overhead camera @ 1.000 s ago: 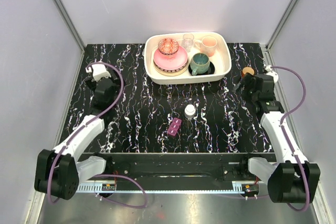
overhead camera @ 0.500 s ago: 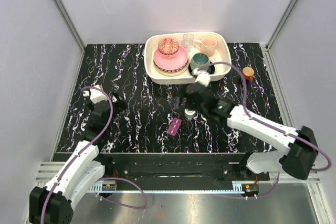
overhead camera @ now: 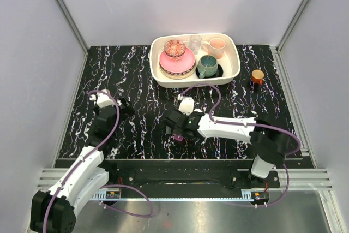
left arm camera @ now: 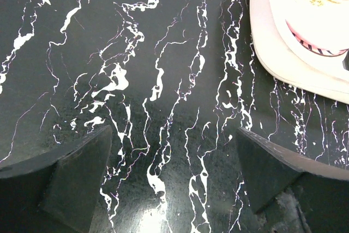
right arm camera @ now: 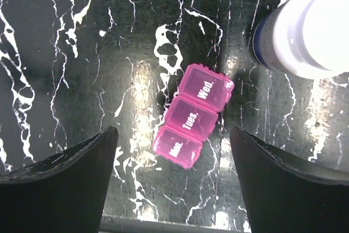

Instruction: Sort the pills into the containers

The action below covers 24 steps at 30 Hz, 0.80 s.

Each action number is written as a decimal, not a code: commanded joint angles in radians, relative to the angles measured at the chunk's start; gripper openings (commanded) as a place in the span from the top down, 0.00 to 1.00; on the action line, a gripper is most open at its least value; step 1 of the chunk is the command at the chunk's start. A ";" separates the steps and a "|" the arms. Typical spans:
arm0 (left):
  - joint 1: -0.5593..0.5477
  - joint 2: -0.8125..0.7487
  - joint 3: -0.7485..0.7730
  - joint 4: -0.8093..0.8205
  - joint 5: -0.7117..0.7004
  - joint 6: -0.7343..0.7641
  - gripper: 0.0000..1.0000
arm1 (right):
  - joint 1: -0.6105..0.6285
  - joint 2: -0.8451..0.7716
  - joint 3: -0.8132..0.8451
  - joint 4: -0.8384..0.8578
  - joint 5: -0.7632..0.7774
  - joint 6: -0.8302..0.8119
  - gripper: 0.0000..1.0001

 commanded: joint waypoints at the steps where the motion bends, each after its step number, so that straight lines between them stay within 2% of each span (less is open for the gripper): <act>1: -0.001 -0.002 -0.021 0.079 0.020 0.021 0.01 | 0.002 0.070 0.082 -0.034 0.056 0.084 0.12; 8: -0.001 0.004 -0.041 0.112 0.037 0.029 0.01 | 0.002 0.100 0.091 -0.037 0.054 0.085 0.16; 10: -0.003 0.004 -0.052 0.122 0.041 0.033 0.01 | 0.001 0.079 0.087 -0.007 0.051 -0.017 0.16; 11: -0.003 0.004 -0.056 0.133 0.041 0.038 0.01 | 0.001 0.070 0.073 0.063 0.033 -0.081 0.20; 12: -0.001 0.004 -0.059 0.139 0.041 0.040 0.01 | 0.001 0.051 0.065 0.093 -0.001 -0.196 0.21; 17: -0.003 0.001 -0.070 0.156 0.049 0.043 0.01 | 0.001 0.005 0.032 0.142 -0.010 -0.361 0.23; 19: -0.001 -0.004 -0.078 0.162 0.063 0.046 0.01 | -0.001 -0.007 0.024 0.159 -0.045 -0.452 0.34; 20: -0.001 -0.006 -0.079 0.168 0.069 0.046 0.01 | 0.001 -0.012 0.018 0.171 -0.064 -0.485 0.44; 21: -0.003 -0.009 -0.088 0.174 0.073 0.047 0.01 | 0.001 -0.018 0.016 0.176 -0.088 -0.540 0.62; 24: -0.001 -0.016 -0.113 0.202 0.089 0.043 0.01 | -0.039 -0.038 -0.002 0.188 -0.110 -0.568 0.84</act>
